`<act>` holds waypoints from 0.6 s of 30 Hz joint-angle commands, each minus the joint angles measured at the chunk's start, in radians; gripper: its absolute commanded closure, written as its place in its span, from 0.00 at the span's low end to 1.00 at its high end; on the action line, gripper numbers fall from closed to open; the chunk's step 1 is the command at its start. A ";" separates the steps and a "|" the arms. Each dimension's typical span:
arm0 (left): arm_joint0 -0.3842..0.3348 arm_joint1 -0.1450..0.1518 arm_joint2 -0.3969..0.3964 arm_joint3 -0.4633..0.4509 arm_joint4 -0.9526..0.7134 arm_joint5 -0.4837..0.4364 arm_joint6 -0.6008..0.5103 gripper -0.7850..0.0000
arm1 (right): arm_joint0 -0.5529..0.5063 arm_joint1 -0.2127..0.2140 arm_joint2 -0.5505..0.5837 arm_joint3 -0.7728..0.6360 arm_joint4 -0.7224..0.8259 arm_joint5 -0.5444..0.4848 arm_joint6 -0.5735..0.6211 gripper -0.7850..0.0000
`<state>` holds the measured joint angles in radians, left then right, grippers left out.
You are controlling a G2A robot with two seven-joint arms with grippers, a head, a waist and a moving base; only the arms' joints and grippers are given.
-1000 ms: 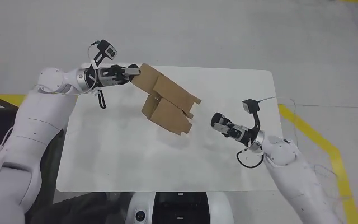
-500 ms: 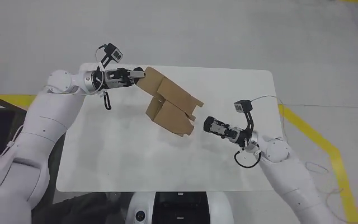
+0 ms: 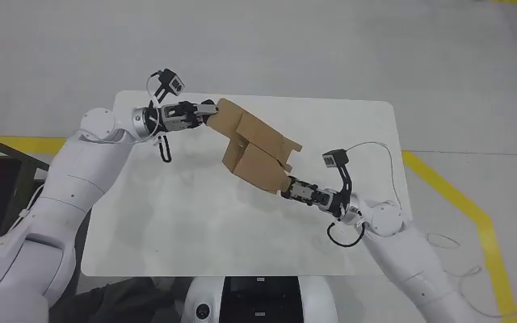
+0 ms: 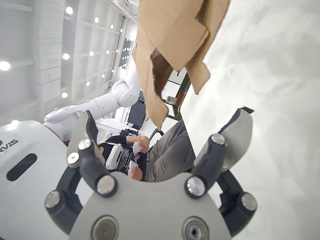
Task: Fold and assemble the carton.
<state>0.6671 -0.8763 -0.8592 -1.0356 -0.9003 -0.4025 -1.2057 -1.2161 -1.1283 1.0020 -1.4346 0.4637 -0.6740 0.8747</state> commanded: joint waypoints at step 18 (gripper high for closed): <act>0.004 -0.045 -0.010 0.106 0.084 -0.042 0.026 1.00 | -0.022 0.003 0.034 -0.032 0.248 -0.016 0.169 0.00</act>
<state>0.6699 -0.9186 -0.8688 -0.9306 -0.8179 -0.4438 -1.1787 -1.2387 -1.1242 1.0372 -1.4669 0.7042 -0.6939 1.0370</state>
